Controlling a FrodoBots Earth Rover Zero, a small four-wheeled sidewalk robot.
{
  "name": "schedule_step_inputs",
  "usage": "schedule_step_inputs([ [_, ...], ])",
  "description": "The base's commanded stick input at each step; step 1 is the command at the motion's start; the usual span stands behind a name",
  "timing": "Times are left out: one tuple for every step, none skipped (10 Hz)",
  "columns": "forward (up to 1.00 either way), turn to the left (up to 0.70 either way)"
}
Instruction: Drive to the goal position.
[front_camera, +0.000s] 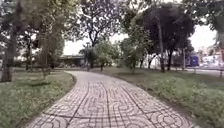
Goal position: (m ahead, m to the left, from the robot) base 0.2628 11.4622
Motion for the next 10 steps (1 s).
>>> schedule_step_inputs([
  [0.5, 0.0],
  [0.5, 0.0],
  [0.5, 0.0],
  [0.5, 0.0],
  [0.5, 0.0],
  [0.5, 0.0],
  [0.5, 0.0],
  [0.5, 0.0],
  [0.5, 0.0],
  [0.5, 0.0],
])
